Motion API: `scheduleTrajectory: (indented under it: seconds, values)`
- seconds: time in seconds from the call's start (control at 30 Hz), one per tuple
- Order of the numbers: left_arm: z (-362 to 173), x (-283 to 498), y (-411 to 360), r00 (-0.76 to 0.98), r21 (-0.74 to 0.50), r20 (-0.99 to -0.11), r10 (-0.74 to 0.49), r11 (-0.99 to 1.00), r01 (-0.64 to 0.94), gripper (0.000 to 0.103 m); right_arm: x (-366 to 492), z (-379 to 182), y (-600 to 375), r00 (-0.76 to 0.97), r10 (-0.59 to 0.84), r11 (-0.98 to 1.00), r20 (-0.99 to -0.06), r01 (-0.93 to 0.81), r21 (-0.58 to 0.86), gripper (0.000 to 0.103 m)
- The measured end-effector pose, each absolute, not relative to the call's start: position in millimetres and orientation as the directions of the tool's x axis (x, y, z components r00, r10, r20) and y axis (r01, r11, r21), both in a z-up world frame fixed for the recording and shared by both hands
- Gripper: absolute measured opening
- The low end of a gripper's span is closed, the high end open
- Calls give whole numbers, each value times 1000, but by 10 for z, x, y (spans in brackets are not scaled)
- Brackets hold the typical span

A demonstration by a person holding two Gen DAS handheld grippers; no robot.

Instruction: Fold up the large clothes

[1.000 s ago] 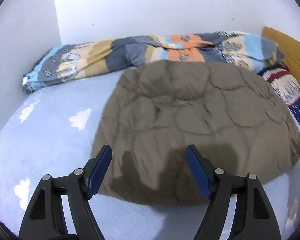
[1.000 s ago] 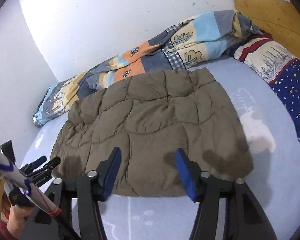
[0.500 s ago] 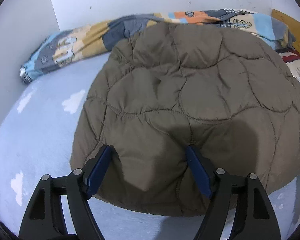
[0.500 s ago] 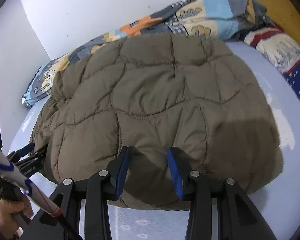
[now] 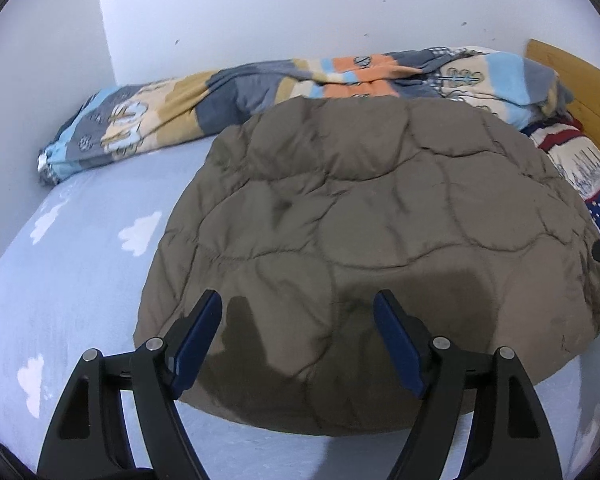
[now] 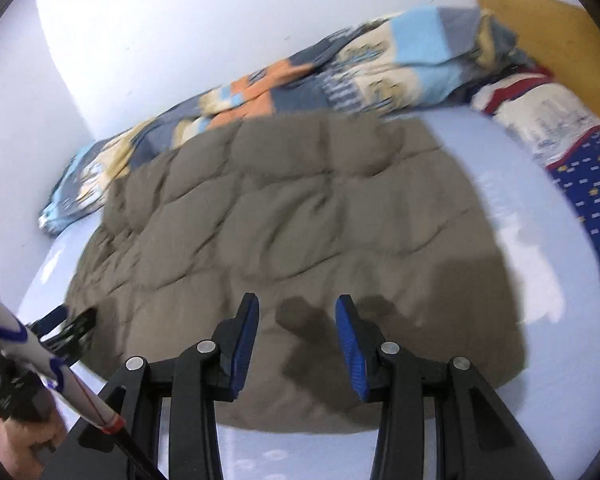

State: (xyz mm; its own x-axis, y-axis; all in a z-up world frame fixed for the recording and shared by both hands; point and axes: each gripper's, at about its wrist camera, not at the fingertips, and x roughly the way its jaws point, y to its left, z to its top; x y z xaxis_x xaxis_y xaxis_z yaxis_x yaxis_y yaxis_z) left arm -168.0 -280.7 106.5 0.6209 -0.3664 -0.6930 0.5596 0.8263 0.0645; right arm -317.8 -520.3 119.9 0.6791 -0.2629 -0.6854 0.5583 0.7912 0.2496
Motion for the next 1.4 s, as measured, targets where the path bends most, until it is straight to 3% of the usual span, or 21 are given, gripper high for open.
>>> scheduleTrajectory:
  seconds: [0.57, 1.17, 1.27, 1.4]
  values:
    - [921, -1673, -2902, 607, 85, -712, -353, 815, 574, 78, -3265, 720, -5580, 622, -159, 679, -767, 633, 372, 45]
    - [971, -1700, -2889, 639, 115, -687, -345, 817, 565, 77, -3182, 769, -5467, 579, -187, 722, -793, 629, 289, 53]
    - [1027, -1658, -2839, 658, 114, -674, -337, 832, 542, 77, -3198, 983, -5350, 629, -247, 752, -737, 604, 264, 52]
    - [969, -1542, -2756, 650, 91, -695, -307, 859, 503, 77, -3122, 1121, -5134, 690, -216, 817, -691, 515, 259, 52]
